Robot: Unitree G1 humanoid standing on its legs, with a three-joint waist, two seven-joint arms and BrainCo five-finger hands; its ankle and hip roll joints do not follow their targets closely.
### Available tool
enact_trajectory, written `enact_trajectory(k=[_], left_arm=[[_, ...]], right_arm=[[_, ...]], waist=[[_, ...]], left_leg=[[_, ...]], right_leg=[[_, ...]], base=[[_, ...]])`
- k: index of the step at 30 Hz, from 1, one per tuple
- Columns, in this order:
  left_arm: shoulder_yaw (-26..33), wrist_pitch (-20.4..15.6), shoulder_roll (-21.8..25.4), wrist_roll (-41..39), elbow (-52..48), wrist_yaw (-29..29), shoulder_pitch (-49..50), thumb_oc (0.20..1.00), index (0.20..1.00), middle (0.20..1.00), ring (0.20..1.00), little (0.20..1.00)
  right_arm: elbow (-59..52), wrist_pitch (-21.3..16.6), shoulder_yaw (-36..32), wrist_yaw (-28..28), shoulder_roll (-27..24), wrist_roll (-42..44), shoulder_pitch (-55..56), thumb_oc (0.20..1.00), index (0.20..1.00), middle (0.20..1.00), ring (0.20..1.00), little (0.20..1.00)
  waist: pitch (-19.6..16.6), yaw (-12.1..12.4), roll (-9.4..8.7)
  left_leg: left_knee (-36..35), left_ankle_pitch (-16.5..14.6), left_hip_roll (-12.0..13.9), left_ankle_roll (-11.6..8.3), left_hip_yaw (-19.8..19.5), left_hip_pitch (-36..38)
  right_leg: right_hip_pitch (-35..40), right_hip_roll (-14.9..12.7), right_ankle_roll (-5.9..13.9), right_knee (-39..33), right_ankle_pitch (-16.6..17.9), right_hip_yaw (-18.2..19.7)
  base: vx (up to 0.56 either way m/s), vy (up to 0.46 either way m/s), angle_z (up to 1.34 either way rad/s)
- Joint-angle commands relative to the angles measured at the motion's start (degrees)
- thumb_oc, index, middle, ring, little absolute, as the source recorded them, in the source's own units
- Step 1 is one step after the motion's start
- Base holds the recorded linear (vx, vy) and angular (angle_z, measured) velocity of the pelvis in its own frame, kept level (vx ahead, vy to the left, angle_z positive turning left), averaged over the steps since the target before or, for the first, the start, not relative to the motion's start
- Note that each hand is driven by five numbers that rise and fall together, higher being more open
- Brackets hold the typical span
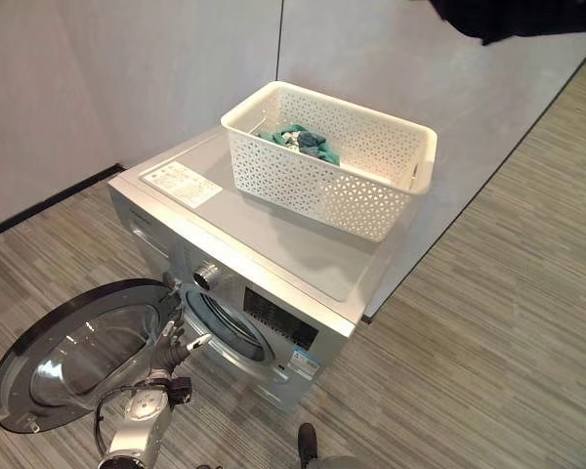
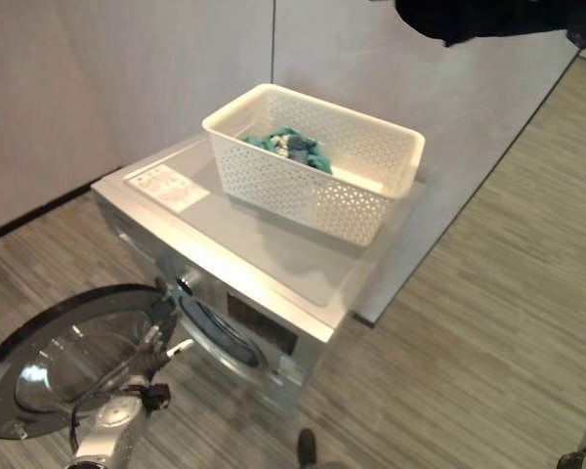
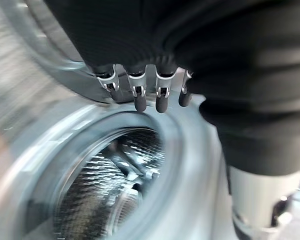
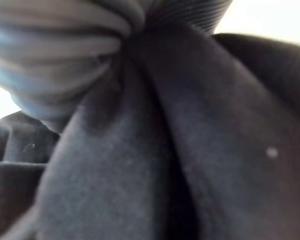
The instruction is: Grab the laundry basket,head to the washer,open it,put in the laundry and shut it.
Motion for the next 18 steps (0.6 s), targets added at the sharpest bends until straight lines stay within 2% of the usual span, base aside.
enact_trajectory(k=[1, 2, 3, 4, 5, 6, 7, 8, 10, 11, 12, 14, 15, 17, 18], left_arm=[[0.1, -3.5, 4.6, 1.5, -3.3, 0.8, -4.5, 1.000, 1.000, 1.000, 1.000, 1.000], [0.7, -3.6, 4.7, 2.3, -3.3, 1.1, -5.2, 1.000, 1.000, 1.000, 1.000, 1.000], [0.7, -3.7, 4.8, 2.4, -3.2, 1.2, -5.3, 1.000, 1.000, 1.000, 1.000, 1.000], [1.2, -3.2, 5.2, 2.9, -2.9, 1.8, -6.4, 1.000, 1.000, 1.000, 1.000, 1.000], [1.8, -2.6, 5.5, 3.8, -3.0, 2.0, -6.3, 1.000, 1.000, 1.000, 1.000, 1.000], [2.5, -2.3, 5.6, 4.1, -3.0, 1.9, -5.8, 1.000, 1.000, 1.000, 1.000, 1.000], [2.5, -2.3, 5.8, 4.1, -3.1, 1.9, -5.7, 1.000, 1.000, 1.000, 1.000, 1.000], [4.7, -1.6, 5.6, 4.2, -2.8, 2.3, -4.4, 1.000, 1.000, 1.000, 1.000, 1.000], [6.5, -1.0, 5.5, 5.0, -2.8, 2.7, -2.9, 1.000, 1.000, 1.000, 1.000, 1.000], [6.3, -0.9, 5.8, 5.0, -3.0, 2.7, -2.5, 1.000, 1.000, 1.000, 1.000, 1.000], [8.3, -0.8, 5.0, 5.1, -2.9, 3.3, -0.8, 1.000, 1.000, 1.000, 1.000, 1.000], [10.4, -1.0, 4.4, 5.0, -2.9, 4.2, 0.0, 1.000, 1.000, 1.000, 1.000, 1.000], [10.3, -1.0, 4.5, 5.0, -2.9, 4.2, 0.1, 1.000, 1.000, 1.000, 1.000, 1.000], [13.8, -1.4, 3.6, 5.0, -4.5, 5.2, 1.5, 1.000, 1.000, 1.000, 1.000, 1.000], [13.6, -1.3, 3.7, 5.0, -4.5, 5.2, 1.7, 1.000, 1.000, 1.000, 1.000, 1.000]], right_arm=[[-2.6, 1.7, -4.7, -3.3, -0.2, -5.6, -3.6, 0.200, 0.200, 0.200, 0.200, 0.200], [-5.3, 2.2, -6.6, -3.0, 1.8, -7.8, -1.3, 0.200, 0.200, 0.200, 0.200, 0.200], [-5.7, 2.4, -7.1, -3.0, 2.0, -8.0, -0.8, 0.200, 0.200, 0.200, 0.200, 0.200], [-8.9, 3.0, -9.1, -3.6, 4.8, -10.7, 2.4, 0.200, 0.200, 0.200, 0.200, 0.200], [-11.5, 3.2, -10.5, -3.2, 6.2, -12.6, 5.3, 0.200, 0.200, 0.200, 0.200, 0.200], [-13.3, 3.1, -12.0, -2.9, 7.6, -13.7, 7.8, 0.200, 0.200, 0.200, 0.200, 0.200], [-13.7, 3.2, -12.5, -2.8, 7.8, -13.9, 8.4, 0.200, 0.200, 0.200, 0.200, 0.200], [-16.5, 3.3, -14.6, -2.8, 11.3, -16.2, 12.7, 0.200, 0.200, 0.200, 0.200, 0.200], [-19.9, 3.0, -17.8, -1.9, 15.6, -17.6, 19.5, 0.200, 0.200, 0.200, 0.200, 0.200], [-20.8, 3.2, -18.7, -1.6, 16.1, -17.9, 20.8, 0.200, 0.200, 0.200, 0.200, 0.200], [-21.6, 2.8, -21.3, -2.1, 22.2, -18.0, 28.7, 0.200, 0.200, 0.200, 0.200, 0.200], [-23.2, 1.9, -23.7, -1.9, 27.6, -16.9, 37.8, 0.200, 0.200, 0.200, 0.200, 0.200], [-23.3, 1.9, -23.8, -1.9, 27.7, -16.9, 38.0, 0.200, 0.200, 0.200, 0.200, 0.200], [-25.0, 0.2, -25.1, -1.8, 32.9, -12.8, 46.3, 0.200, 0.200, 0.200, 0.200, 0.200], [-25.3, 0.2, -25.4, -1.8, 33.1, -12.8, 46.8, 0.200, 0.200, 0.200, 0.200, 0.200]], waist=[[3.0, -0.8, -2.12], [3.7, -1.2, -1.80], [3.7, -1.0, -1.96], [5.9, 0.0, -0.31], [6.4, 0.2, 0.41], [6.5, 0.4, 0.72], [6.4, 0.4, 0.45], [6.6, 1.3, 1.78], [5.6, 2.0, 2.07], [5.4, 2.3, 1.59], [3.8, 3.7, 1.19], [2.5, 5.2, 0.02], [2.4, 5.3, -0.03], [2.3, 7.6, -0.92], [2.0, 7.8, -1.05]], left_leg=[[9.2, -11.2, -3.7, 6.17, 4.4, 0.0], [8.8, -11.7, -5.4, 7.23, 6.5, 0.3], [8.8, -11.7, -5.5, 7.33, 6.7, 0.3], [9.4, -11.1, -6.0, 8.66, 9.2, -0.9], [9.4, -10.1, -6.5, 9.30, 10.2, -2.0], [9.4, -9.6, -6.5, 9.65, 10.9, -2.4], [9.4, -9.3, -6.5, 9.62, 10.9, -2.5], [9.2, -7.8, -6.2, 10.84, 13.1, -3.6], [8.2, -6.4, -6.3, 11.30, 14.8, -4.3], [8.1, -6.4, -6.3, 11.22, 15.0, -4.0], [7.6, -5.2, -7.0, 11.36, 16.7, -5.4], [8.4, -4.2, -7.6, 11.21, 18.5, -8.3], [8.5, -4.2, -7.6, 11.20, 18.5, -8.3], [10.9, -2.3, -6.8, 9.97, 21.3, -12.9], [11.4, -2.4, -6.6, 9.81, 21.4, -13.2]], right_leg=[[-0.8, -10.6, 8.22, 4.2, 0.2, 2.1], [-2.7, -12.2, 8.61, 3.6, 3.1, 1.2], [-2.7, -12.2, 8.68, 3.5, 3.2, 1.4], [-4.3, -12.0, 6.42, 8.0, 0.0, -4.7], [-4.1, -11.4, 5.09, 11.3, -3.0, -7.9], [-3.6, -10.8, 4.33, 14.0, -5.4, -10.0], [-3.8, -10.9, 4.17, 14.2, -5.4, -10.0], [-3.0, -9.3, 2.78, 21.8, -9.8, -14.1], [-1.3, -7.5, 1.76, 25.4, -14.4, -15.5], [-1.3, -7.6, 1.69, 25.8, -14.7, -15.3], [3.0, -5.1, 1.09, 24.8, -18.3, -15.6], [7.5, -3.4, 0.94, 21.6, -19.7, -15.0], [7.5, -3.3, 0.94, 21.5, -19.7, -15.0], [11.6, -2.1, -0.44, 13.0, -21.8, -14.3], [11.7, -1.9, -0.61, 12.4, -21.6, -14.2]], base=[[-0.30, 0.386, -0.13], [-0.21, 0.313, -0.25], [-0.36, 0.370, -0.79], [-0.38, 0.309, -1.25], [-0.44, 0.347, -1.52], [-0.20, 0.132, -0.83], [-0.25, 0.174, -0.40], [-0.25, 0.167, -0.14], [-0.21, 0.130, -0.58], [-0.19, 0.032, -0.85], [-0.20, -0.015, -0.82], [-0.22, -0.026, -1.29], [-0.22, -0.085, -0.72], [-0.22, -0.140, 0.00], [-0.18, -0.170, -0.49]])
